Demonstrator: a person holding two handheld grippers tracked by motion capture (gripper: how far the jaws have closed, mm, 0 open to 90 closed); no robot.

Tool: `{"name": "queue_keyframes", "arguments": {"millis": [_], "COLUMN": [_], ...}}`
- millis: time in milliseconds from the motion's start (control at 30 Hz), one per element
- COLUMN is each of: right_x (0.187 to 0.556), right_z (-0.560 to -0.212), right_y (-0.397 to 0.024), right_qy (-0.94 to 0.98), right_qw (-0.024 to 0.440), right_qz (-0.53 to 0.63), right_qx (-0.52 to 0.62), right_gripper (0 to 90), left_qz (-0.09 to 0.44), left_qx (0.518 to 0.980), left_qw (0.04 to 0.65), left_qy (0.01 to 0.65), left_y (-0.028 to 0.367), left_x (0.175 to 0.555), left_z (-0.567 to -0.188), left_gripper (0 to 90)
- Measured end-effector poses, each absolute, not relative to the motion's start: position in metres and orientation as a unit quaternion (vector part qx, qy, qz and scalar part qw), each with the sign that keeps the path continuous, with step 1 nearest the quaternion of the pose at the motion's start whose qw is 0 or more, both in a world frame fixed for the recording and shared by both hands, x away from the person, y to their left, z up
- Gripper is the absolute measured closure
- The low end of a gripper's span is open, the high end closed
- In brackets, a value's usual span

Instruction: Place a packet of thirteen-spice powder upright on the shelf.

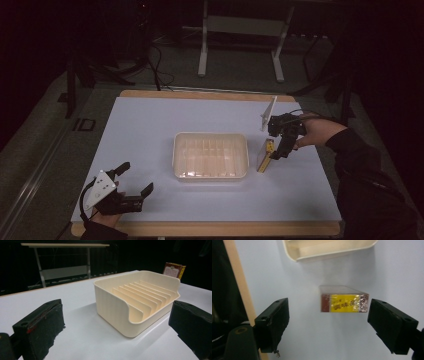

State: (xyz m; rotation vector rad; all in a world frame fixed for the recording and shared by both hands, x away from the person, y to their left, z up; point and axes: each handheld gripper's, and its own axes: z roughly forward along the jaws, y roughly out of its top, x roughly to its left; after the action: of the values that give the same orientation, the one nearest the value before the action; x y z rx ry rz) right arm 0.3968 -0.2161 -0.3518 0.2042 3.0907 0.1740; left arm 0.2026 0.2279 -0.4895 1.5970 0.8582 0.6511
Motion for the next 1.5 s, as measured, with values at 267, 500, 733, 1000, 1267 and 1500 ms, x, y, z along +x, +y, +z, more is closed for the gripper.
{"name": "queue_keyframes", "arguments": {"millis": [267, 500, 733, 1000, 1267, 1500], "right_x": [0.412, 0.421, 0.428, 0.433, 0.434, 0.432], "right_z": [-0.366, -0.378, -0.390, -0.399, -0.404, -0.403], "right_y": [-0.217, -0.218, -0.220, -0.220, -0.217, -0.217], "right_qy": [0.996, 0.996, 0.996, 0.996, 0.996, 0.998], "right_qw": [0.004, -0.005, -0.009, -0.021, -0.032, -0.024], "right_qz": [0.059, 0.053, 0.044, 0.043, 0.035, 0.025], "right_qx": [0.072, 0.076, 0.075, 0.072, 0.076, 0.058], "right_gripper": [17.7, 20.3, 23.2, 26.4, 29.2, 31.3], "left_qz": [0.276, 0.274, 0.274, 0.273, 0.272, 0.271], "left_qx": [0.685, 0.686, 0.686, 0.686, 0.686, 0.687], "left_qw": [0.568, 0.568, 0.568, 0.569, 0.568, 0.569], "left_qy": [0.364, 0.364, 0.363, 0.363, 0.363, 0.363], "left_y": [0.227, 0.227, 0.227, 0.227, 0.227, 0.227], "left_x": [0.203, 0.203, 0.203, 0.204, 0.203, 0.204], "left_z": [-0.490, -0.490, -0.490, -0.490, -0.490, -0.490], "left_gripper": [0.2, 0.2, 0.1, 0.2, 0.1, 0.2]}}
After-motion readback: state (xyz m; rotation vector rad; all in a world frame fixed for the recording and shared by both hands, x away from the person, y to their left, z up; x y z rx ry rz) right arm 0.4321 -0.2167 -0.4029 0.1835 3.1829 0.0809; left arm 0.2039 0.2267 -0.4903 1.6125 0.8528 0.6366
